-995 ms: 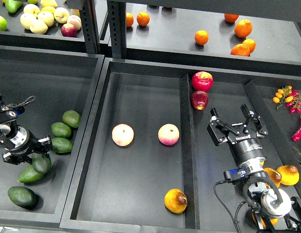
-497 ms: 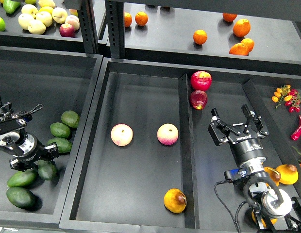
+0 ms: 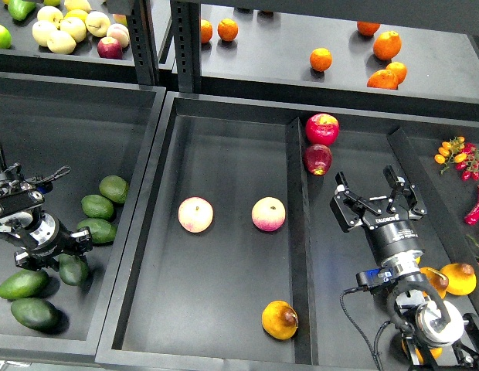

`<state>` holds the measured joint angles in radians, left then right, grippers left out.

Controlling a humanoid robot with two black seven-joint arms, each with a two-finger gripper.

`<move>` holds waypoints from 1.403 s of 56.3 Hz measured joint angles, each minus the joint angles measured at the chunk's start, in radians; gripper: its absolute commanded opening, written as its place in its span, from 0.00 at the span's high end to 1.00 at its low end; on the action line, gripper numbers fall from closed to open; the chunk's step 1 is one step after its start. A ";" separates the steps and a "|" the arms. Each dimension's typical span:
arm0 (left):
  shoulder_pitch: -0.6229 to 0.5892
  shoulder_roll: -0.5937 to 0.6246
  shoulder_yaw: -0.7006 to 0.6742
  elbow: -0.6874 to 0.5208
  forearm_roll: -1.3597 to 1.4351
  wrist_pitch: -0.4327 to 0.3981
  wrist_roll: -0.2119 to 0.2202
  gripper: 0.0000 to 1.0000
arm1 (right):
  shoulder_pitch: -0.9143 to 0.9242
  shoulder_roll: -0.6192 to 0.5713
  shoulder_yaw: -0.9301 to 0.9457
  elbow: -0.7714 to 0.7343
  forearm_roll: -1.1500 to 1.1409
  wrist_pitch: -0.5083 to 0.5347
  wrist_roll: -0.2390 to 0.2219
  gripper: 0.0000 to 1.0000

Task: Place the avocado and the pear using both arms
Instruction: 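Lower the avocado among the other avocados and open the left gripper, then raise the left gripper away from the avocados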

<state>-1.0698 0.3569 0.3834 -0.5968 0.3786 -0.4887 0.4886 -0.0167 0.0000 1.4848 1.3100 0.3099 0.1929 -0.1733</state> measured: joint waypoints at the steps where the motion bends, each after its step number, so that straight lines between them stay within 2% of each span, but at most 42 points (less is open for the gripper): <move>1: -0.001 0.000 0.000 0.000 0.001 0.000 0.000 0.13 | 0.000 0.000 0.000 0.000 0.000 0.000 0.000 0.00; 8: -0.012 0.001 0.000 -0.001 0.033 0.000 0.000 0.05 | 0.000 0.000 0.000 0.000 0.000 0.000 0.000 0.00; 22: -0.055 0.010 -0.019 -0.008 0.045 0.000 0.000 0.02 | 0.000 0.000 0.000 0.000 0.000 0.000 0.000 0.00; 29: -0.080 0.022 -0.080 -0.009 0.044 0.000 0.000 0.02 | 0.000 0.000 -0.002 0.000 0.000 0.000 0.000 0.00; 47: -0.077 0.107 -0.465 -0.007 0.012 0.000 0.000 0.02 | 0.000 0.000 -0.014 -0.004 -0.001 -0.002 -0.001 0.00; 58: -0.058 0.189 -0.668 -0.019 -0.149 0.000 0.000 0.02 | 0.000 0.000 -0.031 -0.007 -0.005 -0.007 -0.002 0.00; 67: 0.045 0.239 -0.826 -0.024 -0.407 0.000 0.000 0.02 | -0.005 0.000 -0.061 -0.011 -0.008 -0.011 -0.005 0.00; 79: 0.290 0.230 -1.092 -0.082 -0.523 0.000 0.000 0.01 | -0.039 0.000 -0.105 -0.026 -0.009 -0.012 -0.009 0.00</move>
<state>-0.7803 0.5870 -0.7088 -0.6791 -0.1444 -0.4885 0.4888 -0.0557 0.0000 1.3795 1.2837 0.3010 0.1810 -0.1822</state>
